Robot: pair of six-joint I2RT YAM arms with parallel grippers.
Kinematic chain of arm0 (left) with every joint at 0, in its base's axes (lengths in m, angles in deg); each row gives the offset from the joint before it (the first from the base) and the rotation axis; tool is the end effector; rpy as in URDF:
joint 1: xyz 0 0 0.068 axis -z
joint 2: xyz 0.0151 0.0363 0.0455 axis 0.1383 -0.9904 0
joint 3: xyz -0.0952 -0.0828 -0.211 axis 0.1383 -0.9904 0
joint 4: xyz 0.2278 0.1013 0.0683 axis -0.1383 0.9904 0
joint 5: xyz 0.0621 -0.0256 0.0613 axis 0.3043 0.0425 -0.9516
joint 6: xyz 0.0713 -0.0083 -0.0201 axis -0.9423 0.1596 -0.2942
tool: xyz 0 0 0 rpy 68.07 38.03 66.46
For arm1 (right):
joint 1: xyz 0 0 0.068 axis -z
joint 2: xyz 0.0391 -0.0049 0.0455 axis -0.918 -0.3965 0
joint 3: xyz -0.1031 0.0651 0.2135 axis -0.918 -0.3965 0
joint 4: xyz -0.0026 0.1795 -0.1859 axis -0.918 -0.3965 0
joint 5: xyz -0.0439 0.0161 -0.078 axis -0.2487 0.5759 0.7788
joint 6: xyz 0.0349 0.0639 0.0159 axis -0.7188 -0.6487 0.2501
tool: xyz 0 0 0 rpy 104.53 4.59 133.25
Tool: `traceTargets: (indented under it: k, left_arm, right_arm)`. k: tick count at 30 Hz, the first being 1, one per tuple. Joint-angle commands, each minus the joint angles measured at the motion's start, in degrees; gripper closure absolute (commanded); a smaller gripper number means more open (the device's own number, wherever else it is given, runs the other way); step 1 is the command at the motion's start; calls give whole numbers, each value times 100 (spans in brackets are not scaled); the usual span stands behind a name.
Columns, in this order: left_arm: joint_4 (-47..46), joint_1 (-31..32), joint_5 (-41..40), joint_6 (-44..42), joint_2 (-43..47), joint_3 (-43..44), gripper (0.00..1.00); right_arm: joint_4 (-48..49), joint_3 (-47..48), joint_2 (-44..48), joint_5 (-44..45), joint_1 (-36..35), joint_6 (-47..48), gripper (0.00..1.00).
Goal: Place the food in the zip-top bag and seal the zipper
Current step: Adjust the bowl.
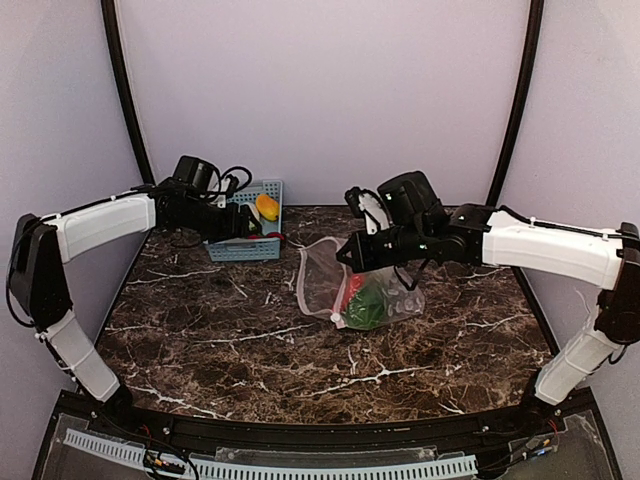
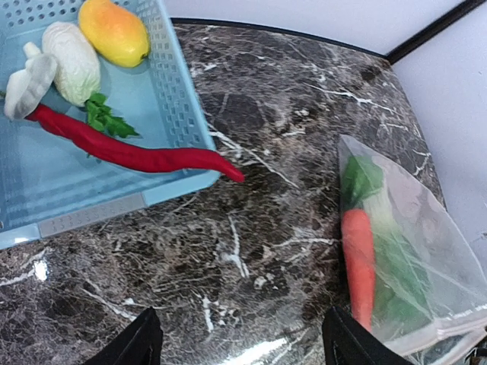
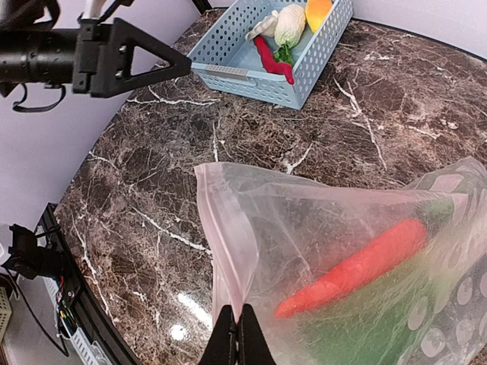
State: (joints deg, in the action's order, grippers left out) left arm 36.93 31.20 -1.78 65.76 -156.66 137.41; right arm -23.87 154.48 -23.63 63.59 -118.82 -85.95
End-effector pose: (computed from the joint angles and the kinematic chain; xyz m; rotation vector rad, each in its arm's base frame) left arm 0.3498 -0.1681 0.2513 0.1878 2.3016 -0.7031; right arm 0.2277 0.2985 0.2690 -0.5173 2.2353 0.8248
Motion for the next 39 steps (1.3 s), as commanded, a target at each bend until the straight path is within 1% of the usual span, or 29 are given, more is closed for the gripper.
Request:
traceTargets:
  k: [1, 6, 10, 17, 23, 27, 30, 32, 39]
  left_arm:
    - [14, -472, 195, 241, -616, 429, 27]
    - [97, -703, -70, 294, -1254, 1031, 27]
    - [140, -864, -253, 584, -1732, 1469, 25]
    - [244, -942, -680, 1044, -2238, 1678, 22]
    - [410, -932, -603, 1083, -2689, 1974, 23]
    - [734, -935, -680, 841, -2836, 2026, 24]
    - [1112, -933, -544, 422, -2801, 1973, 25]
    - [1271, -935, -463, 178, -2710, 1819, 25]
    - [1614, -934, -686, -639, -2066, 1253, 25]
  right_arm:
    - [-50, 133, 123, 90, -37, 70, 100]
    - [60, -53, 260, 19, -38, 16, 100]
    - [214, -260, 368, -48, -46, -23, 100]
    - [390, -441, 451, -133, -40, -17, 100]
    - [565, -782, 683, -84, -45, -18, 100]
    - [684, -1024, 848, 8, -38, -53, 100]
    - [675, -966, 802, -150, -38, -6, 100]
    - [668, -938, 770, -291, -38, -7, 100]
    - [732, -884, 616, -484, -38, -98, 100]
